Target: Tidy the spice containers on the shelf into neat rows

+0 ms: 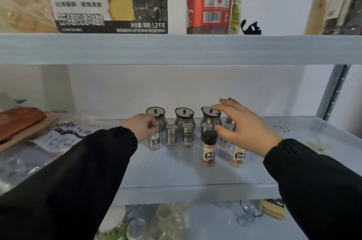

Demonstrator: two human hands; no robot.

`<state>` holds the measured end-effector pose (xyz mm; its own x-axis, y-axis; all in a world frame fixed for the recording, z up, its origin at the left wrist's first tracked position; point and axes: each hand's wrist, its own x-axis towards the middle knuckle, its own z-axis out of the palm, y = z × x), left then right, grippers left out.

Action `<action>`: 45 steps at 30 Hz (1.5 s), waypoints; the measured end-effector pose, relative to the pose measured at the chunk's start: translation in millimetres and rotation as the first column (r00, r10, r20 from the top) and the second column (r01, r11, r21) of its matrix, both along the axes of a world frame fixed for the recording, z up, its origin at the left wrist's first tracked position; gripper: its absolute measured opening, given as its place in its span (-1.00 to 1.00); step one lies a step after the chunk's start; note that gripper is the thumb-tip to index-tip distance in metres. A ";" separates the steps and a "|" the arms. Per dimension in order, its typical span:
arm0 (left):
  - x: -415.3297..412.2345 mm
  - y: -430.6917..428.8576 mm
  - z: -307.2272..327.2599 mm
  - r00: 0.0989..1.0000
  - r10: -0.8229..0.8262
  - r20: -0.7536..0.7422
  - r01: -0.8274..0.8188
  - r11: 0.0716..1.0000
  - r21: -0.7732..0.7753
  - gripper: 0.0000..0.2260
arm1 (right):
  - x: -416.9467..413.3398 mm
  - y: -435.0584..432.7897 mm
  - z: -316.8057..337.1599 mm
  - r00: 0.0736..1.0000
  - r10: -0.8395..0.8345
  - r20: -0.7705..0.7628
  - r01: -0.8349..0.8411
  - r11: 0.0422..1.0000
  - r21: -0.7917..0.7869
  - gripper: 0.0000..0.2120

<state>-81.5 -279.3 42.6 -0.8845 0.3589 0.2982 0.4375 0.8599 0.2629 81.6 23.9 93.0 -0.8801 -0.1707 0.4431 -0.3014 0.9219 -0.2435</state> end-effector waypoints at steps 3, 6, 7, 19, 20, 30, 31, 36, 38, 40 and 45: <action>1.4 -1.0 -0.8 1.000 -0.019 0.009 0.018 0.999 0.030 -0.92 | -0.1 -3.6 -1.0 1.000 -0.005 0.003 0.005 1.000 0.003 -0.45; 1.7 -3.6 -2.5 0.999 -0.033 0.035 0.030 0.997 0.072 -0.93 | 0.0 -6.0 -1.7 1.000 -0.008 -0.004 0.008 1.000 0.004 -0.46; 2.1 -4.3 -3.0 0.999 -0.033 0.035 0.030 0.996 0.084 -0.94 | 0.3 -6.7 -1.8 1.000 -0.008 -0.006 0.008 1.000 0.000 -0.47; -3.7 12.5 5.0 0.992 -0.119 -0.042 0.123 0.984 0.129 -0.86 | 7.6 -3.4 -2.9 1.000 -0.014 -0.006 0.014 1.000 -0.020 -0.47; -5.8 17.2 4.3 0.990 -0.136 -0.041 0.140 0.982 0.125 -0.86 | 8.3 -2.4 -3.5 1.000 -0.017 -0.004 0.017 1.000 -0.016 -0.47; -6.4 52.8 -7.6 0.991 -0.131 0.016 0.130 0.991 0.035 -0.95 | 13.7 14.9 -10.5 0.998 -0.059 -0.008 0.059 0.998 -0.023 -0.48; -7.0 53.2 -8.5 0.991 -0.134 0.012 0.134 0.990 0.041 -0.94 | 13.5 16.0 -10.3 0.998 -0.058 -0.013 0.058 0.998 -0.023 -0.48; -6.3 52.2 -6.5 0.988 -0.150 0.042 0.148 0.988 0.043 -0.91 | 11.6 18.9 -9.1 0.998 -0.064 -0.008 0.064 0.997 -0.032 -0.48; -4.4 52.5 -7.9 0.988 -0.146 0.048 0.144 0.988 0.049 -0.92 | 11.1 19.1 -9.3 0.998 -0.064 -0.003 0.064 0.997 -0.031 -0.47; 0.6 55.5 -6.1 0.989 -0.131 0.066 0.123 0.986 0.116 -0.87 | 10.6 18.7 -8.5 0.998 -0.062 -0.002 0.062 0.998 -0.031 -0.47; 13.1 70.0 8.6 0.975 -0.076 -0.208 0.086 0.996 0.038 -0.57 | 8.9 16.5 -3.9 0.999 -0.051 -0.002 0.051 0.998 -0.032 -0.48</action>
<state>-68.4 -209.3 51.2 -0.7709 0.4082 0.4890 0.5541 0.8084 0.1986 90.4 40.4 89.0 -0.8860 -0.1111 0.4501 -0.2546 0.9279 -0.2723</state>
